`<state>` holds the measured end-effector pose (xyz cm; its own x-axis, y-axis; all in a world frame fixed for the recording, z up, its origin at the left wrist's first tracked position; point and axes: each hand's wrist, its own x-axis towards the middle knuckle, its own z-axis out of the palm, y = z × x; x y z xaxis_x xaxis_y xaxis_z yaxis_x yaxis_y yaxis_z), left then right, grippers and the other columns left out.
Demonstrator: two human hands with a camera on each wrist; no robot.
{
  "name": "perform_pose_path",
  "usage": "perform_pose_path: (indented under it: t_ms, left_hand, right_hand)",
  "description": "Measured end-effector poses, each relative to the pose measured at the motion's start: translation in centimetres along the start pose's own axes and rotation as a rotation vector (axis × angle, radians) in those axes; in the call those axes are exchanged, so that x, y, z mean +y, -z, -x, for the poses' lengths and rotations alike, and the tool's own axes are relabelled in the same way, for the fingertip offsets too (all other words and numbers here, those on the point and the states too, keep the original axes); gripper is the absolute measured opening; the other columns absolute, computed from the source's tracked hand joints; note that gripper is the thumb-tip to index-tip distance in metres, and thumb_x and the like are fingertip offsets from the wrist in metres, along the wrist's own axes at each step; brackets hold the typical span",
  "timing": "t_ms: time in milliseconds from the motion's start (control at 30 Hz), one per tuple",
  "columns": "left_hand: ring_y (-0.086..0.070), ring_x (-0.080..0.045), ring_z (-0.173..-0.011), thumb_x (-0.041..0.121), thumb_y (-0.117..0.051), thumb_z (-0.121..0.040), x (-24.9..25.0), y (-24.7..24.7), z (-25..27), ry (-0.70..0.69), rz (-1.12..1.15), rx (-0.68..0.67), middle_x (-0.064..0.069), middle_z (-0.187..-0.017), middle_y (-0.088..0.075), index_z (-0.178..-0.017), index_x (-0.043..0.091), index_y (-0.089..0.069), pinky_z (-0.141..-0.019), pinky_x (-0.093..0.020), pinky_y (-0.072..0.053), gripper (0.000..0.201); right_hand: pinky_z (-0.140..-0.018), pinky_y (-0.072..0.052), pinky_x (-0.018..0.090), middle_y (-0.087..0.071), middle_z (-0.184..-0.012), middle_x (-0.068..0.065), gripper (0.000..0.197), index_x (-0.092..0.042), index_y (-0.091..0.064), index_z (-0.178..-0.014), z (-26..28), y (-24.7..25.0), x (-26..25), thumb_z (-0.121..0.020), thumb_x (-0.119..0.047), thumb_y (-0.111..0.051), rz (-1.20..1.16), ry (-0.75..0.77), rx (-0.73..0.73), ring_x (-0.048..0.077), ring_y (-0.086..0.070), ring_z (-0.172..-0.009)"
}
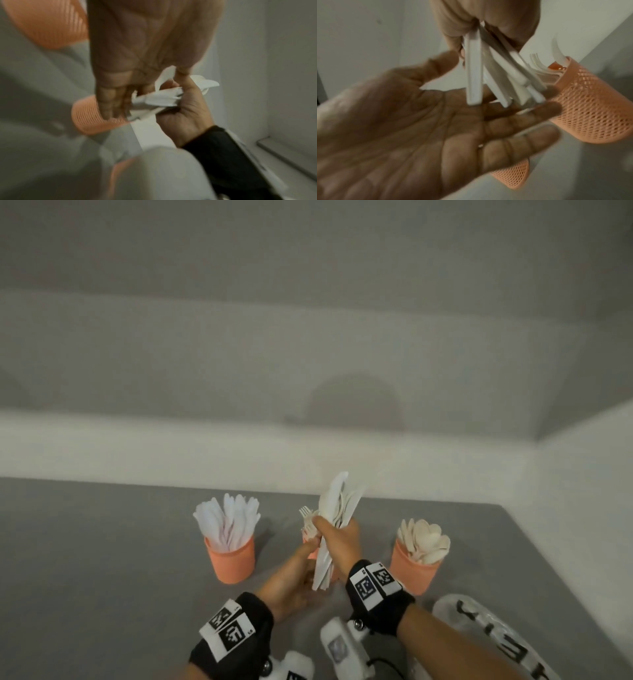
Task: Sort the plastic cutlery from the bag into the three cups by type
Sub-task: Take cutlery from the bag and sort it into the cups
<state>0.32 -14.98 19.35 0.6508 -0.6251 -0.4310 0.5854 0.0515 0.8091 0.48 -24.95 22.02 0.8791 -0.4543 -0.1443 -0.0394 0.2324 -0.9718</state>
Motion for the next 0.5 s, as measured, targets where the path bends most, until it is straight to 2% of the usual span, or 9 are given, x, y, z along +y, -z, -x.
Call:
perform_pose_path:
  t_ms: [33, 100, 167, 200, 267, 333, 367, 467, 500]
  left_hand:
    - [-0.06, -0.015, -0.078, 0.036, -0.051, -0.088, 0.3, 0.4, 0.2, -0.052, -0.06, -0.009, -0.008, -0.088, -0.061, -0.109, 0.009, -0.058, -0.069, -0.024, -0.048, 0.035]
    - [-0.061, -0.014, -0.073, 0.015, -0.055, -0.073, 0.7, 1.1, 0.2, -0.122, -0.171, -0.05, -0.008, -0.086, -0.062, -0.11, 0.007, -0.054, -0.062, -0.023, -0.05, 0.038]
    - [-0.062, -0.017, -0.076, 0.009, -0.058, -0.069, 1.1, 1.2, 0.2, -0.15, -0.288, -0.075, -0.012, -0.09, -0.061, -0.116, 0.004, -0.049, -0.061, -0.024, -0.051, 0.049]
    - [-0.063, -0.016, -0.075, 0.008, -0.059, -0.068, 1.2, 1.1, 0.3, -0.164, -0.332, -0.066, -0.012, -0.091, -0.061, -0.116, 0.002, -0.049, -0.06, -0.023, -0.051, 0.05]
    - [-0.06, -0.011, -0.059, 0.007, -0.058, -0.065, 1.2, 0.8, 0.2, -0.185, -0.36, -0.018, -0.009, -0.077, -0.061, -0.102, 0.001, -0.053, -0.051, -0.02, -0.049, 0.037]
    - [-0.05, -0.009, -0.042, 0.008, -0.056, -0.067, 1.1, 0.5, 0.2, -0.204, -0.308, 0.027, -0.002, -0.054, -0.053, -0.082, 0.005, -0.052, -0.041, -0.018, -0.042, 0.017]
    - [-0.045, -0.009, -0.037, 0.007, -0.056, -0.071, 0.9, 0.6, 0.1, -0.214, -0.25, 0.035, 0.0, -0.047, -0.047, -0.077, 0.007, -0.05, -0.038, -0.019, -0.039, 0.009]
    - [-0.038, -0.008, -0.032, 0.002, -0.05, -0.09, 0.8, 0.7, 0.3, -0.16, -0.037, 0.051, 0.0, -0.043, -0.036, -0.079, 0.011, -0.048, -0.036, -0.018, -0.035, 0.014]
    - [-0.038, -0.008, -0.031, 0.002, -0.047, -0.092, 0.7, 0.8, 0.3, -0.133, 0.01, 0.039, 0.001, -0.042, -0.035, -0.082, 0.01, -0.048, -0.035, -0.018, -0.035, 0.013]
  right_hand:
    - [-0.04, -0.047, 0.017, -0.055, -0.058, 0.007, 0.008, -0.003, -0.054, -0.08, -0.1, -0.1, 0.1, -0.083, 0.001, -0.061, 0.029, -0.031, -0.021, 0.013, -0.057, -0.046]
    - [-0.048, -0.053, 0.024, -0.056, -0.052, 0.005, 0.015, -0.006, -0.055, -0.071, -0.4, -0.4, 0.6, -0.082, -0.009, -0.064, 0.078, -0.105, -0.082, 0.015, -0.062, -0.049]
    - [-0.065, -0.058, 0.035, -0.062, -0.053, 0.003, 0.023, -0.01, -0.06, -0.06, -0.6, -0.6, 1.2, -0.079, -0.02, -0.067, 0.177, -0.12, -0.137, 0.02, -0.066, -0.06]
    - [-0.072, -0.057, 0.036, -0.066, -0.056, 0.002, 0.026, -0.013, -0.062, -0.056, -0.7, -0.6, 1.4, -0.078, -0.024, -0.066, 0.236, -0.099, -0.165, 0.021, -0.067, -0.064]
    - [-0.068, -0.055, 0.032, -0.07, -0.065, 0.002, 0.03, -0.017, -0.066, -0.052, -0.5, -0.7, 1.4, -0.078, -0.031, -0.066, 0.312, -0.061, -0.246, 0.021, -0.067, -0.068]
    - [-0.053, -0.053, 0.029, -0.072, -0.072, 0.004, 0.025, -0.018, -0.068, -0.062, -0.3, -0.7, 1.1, -0.082, -0.032, -0.065, 0.284, -0.1, -0.343, 0.024, -0.066, -0.068]
    - [-0.052, -0.052, 0.028, -0.071, -0.076, 0.003, 0.019, -0.017, -0.067, -0.07, -0.4, -0.6, 1.1, -0.086, -0.029, -0.063, 0.227, -0.152, -0.411, 0.023, -0.066, -0.07]
    - [-0.069, -0.055, 0.026, -0.071, -0.092, 0.002, 0.013, -0.016, -0.063, -0.089, -0.5, -0.1, 0.5, -0.091, -0.025, -0.054, 0.082, -0.339, -0.62, 0.017, -0.067, -0.087]
    - [-0.065, -0.055, 0.022, -0.07, -0.098, 0.001, 0.016, -0.016, -0.062, -0.094, -0.6, 0.1, 0.6, -0.092, -0.027, -0.051, 0.089, -0.394, -0.677, 0.012, -0.068, -0.083]
